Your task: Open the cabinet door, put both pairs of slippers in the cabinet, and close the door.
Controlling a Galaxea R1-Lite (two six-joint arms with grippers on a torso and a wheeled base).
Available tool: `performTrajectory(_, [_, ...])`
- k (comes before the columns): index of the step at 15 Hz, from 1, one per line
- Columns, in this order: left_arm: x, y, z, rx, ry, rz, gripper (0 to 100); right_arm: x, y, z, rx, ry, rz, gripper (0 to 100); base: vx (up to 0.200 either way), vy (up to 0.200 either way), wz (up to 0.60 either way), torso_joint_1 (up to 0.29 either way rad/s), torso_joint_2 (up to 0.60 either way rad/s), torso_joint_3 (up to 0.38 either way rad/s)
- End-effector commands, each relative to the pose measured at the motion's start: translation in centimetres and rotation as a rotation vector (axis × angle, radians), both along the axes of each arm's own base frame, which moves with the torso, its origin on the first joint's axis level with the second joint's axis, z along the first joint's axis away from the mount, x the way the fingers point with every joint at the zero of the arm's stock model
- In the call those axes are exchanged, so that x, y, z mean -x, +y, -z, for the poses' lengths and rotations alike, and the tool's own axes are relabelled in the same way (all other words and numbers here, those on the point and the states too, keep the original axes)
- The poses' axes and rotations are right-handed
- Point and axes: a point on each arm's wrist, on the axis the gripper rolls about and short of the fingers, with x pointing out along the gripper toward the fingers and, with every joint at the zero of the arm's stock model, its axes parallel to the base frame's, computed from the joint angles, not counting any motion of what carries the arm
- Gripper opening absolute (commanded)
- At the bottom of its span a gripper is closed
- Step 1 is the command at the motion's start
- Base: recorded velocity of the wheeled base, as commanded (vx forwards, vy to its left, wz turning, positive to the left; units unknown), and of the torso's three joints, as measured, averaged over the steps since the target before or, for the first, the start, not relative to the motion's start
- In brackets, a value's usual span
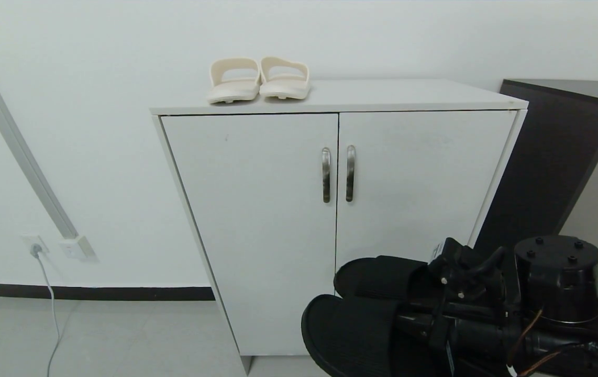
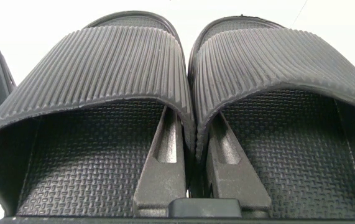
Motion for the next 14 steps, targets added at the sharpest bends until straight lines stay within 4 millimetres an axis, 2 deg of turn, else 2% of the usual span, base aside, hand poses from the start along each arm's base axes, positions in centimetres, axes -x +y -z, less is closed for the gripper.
performTrajectory(1, [0.0, 0.0, 0.0, 0.000, 0.001, -0.001, 100, 0.0, 0.0, 0.1, 0.003, 0.003, -0.001, 0, 0.000, 0.000, 0.00, 0.000, 0.00, 0.000])
performTrajectory(5, [0.1, 0.2, -0.4, 0.001, -0.014, -0.079, 100, -0.1, 0.0, 0.1, 0.001, 0.002, -0.001, 0, 0.000, 0.000, 0.00, -0.013, 0.08, 0.069])
performTrajectory(6, [0.5, 0.2, -2.5, 0.018, -0.061, -0.059, 100, 0.0, 0.0, 0.1, 0.002, 0.003, -0.001, 0, 0.000, 0.000, 0.00, 0.002, 0.08, 0.046])
performTrajectory(7, [0.9, 0.1, -5.9, 0.080, -0.109, -0.019, 100, -0.1, 0.0, 0.1, 0.001, 0.002, -0.001, 0, 0.000, 0.000, 0.00, 0.000, 0.00, 0.000])
performTrajectory(8, [0.6, 0.1, -7.8, 0.094, -0.096, 0.015, 100, 0.0, 0.0, 0.1, 0.003, 0.004, -0.001, 0, 0.000, 0.000, 0.00, 0.000, 0.00, 0.000])
performTrajectory(9, [-0.2, 0.0, -9.0, 0.090, -0.062, 0.055, 100, 0.0, 0.0, 0.1, 0.002, 0.003, -0.001, 0, 0.000, 0.000, 0.00, 0.000, 0.00, 0.000])
performTrajectory(12, [-1.8, -0.4, -10.0, 0.089, 0.027, 0.194, 100, 0.1, 0.0, 0.3, 0.007, 0.009, -0.004, 0, 0.000, 0.000, 0.00, 0.000, 0.00, 0.000])
performTrajectory(14, [-3.8, -0.7, -10.3, 0.098, 0.115, 0.317, 100, 0.2, -0.1, 0.5, 0.013, 0.014, -0.005, 0, 0.000, 0.000, 0.00, 0.000, 0.00, 0.000])
